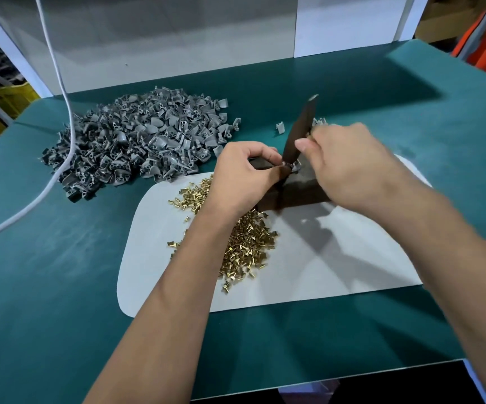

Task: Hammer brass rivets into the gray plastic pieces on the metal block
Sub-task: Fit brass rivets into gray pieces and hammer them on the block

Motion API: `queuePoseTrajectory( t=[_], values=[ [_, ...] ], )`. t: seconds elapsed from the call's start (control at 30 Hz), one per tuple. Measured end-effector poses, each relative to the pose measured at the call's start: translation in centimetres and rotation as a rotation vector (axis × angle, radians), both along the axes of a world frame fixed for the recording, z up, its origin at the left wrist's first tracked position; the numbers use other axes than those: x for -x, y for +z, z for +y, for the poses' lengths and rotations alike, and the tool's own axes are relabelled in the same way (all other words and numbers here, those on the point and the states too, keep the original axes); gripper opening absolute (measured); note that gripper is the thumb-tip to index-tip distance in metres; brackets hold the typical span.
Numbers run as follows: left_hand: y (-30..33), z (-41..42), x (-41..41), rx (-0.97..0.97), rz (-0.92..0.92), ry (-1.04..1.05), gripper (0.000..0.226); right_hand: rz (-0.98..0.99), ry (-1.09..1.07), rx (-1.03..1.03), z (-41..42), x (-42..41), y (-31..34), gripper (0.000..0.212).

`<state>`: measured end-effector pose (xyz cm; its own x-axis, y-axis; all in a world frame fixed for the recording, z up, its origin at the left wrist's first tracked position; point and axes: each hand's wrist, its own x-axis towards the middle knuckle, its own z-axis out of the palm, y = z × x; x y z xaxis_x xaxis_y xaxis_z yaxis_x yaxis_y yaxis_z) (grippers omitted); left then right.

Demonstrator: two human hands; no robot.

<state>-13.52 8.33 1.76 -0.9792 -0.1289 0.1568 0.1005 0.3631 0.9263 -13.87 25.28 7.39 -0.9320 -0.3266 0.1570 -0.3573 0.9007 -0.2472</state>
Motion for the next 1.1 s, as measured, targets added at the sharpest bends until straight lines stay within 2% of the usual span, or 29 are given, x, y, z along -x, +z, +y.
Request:
queuePoseTrajectory(
  t=[0.07, 0.1, 0.17, 0.2, 0.33, 0.4, 0.5, 0.57, 0.63, 0.67, 0.73, 0.8, 0.83, 0.93, 0.97, 1.03, 1.1],
  values=[
    [0.1, 0.0, -0.1, 0.009, 0.009, -0.005, 0.01, -0.024, -0.036, -0.075, -0.2, 0.3, 1.1, 0.039],
    [0.1, 0.0, -0.2, 0.015, 0.006, -0.004, 0.01, 0.022, -0.052, -0.039, 0.0, 0.4, 1.7, 0.042],
    [0.0, -0.1, 0.0, 0.024, -0.008, 0.0, 0.01, 0.206, -0.077, 0.17, 0.5, 0.4, 1.9, 0.041],
    [0.0, -0.1, 0.0, 0.027, -0.011, 0.004, 0.011, 0.238, -0.082, 0.231, 0.4, 0.2, 1.8, 0.04],
    [-0.2, -0.2, 0.2, 0.01, -0.003, -0.007, 0.015, -0.078, -0.057, -0.044, -0.3, 0.2, 0.5, 0.033],
    [-0.2, -0.2, 0.2, 0.027, -0.001, -0.009, 0.009, -0.035, -0.084, -0.043, -0.1, 0.6, 1.5, 0.038],
    [-0.3, -0.4, 0.4, 0.046, -0.01, 0.0, 0.009, 0.225, -0.114, 0.194, 0.2, 0.1, 1.8, 0.04],
    [-0.4, -0.4, 0.5, 0.034, -0.001, -0.016, 0.013, 0.14, -0.072, 0.167, -0.3, -0.4, 0.9, 0.039],
    [-0.3, -0.4, 0.3, 0.011, 0.022, -0.035, 0.015, -0.022, -0.05, -0.014, -0.7, -0.6, 0.3, 0.04],
    [-0.2, -0.3, 0.2, 0.021, 0.034, -0.034, 0.013, -0.036, -0.06, -0.058, -0.6, -0.5, 0.7, 0.039],
    [-0.1, -0.2, 0.0, 0.039, 0.04, -0.015, 0.01, 0.027, -0.096, -0.001, -0.2, 0.0, 1.5, 0.038],
    [-0.1, -0.2, 0.2, 0.045, 0.028, 0.008, 0.01, 0.203, -0.126, 0.176, -0.2, -0.2, 1.5, 0.038],
    [-0.2, -0.3, 0.3, 0.051, 0.025, 0.013, 0.011, 0.213, -0.123, 0.225, -0.3, -0.4, 1.2, 0.038],
    [-0.2, -0.2, 0.3, 0.023, 0.025, 0.002, 0.013, -0.043, -0.12, 0.04, -0.9, -0.6, -0.1, 0.043],
    [-0.1, -0.2, 0.2, 0.025, 0.027, 0.003, 0.011, -0.068, -0.116, -0.011, -0.8, -0.4, 0.3, 0.043],
    [-0.1, -0.2, 0.1, 0.047, 0.027, 0.013, 0.009, -0.026, -0.115, -0.019, -0.7, 0.0, 1.4, 0.044],
    [-0.1, -0.2, 0.2, 0.051, 0.012, 0.027, 0.009, 0.144, -0.144, 0.126, -0.3, -0.1, 1.7, 0.041]
  ],
)
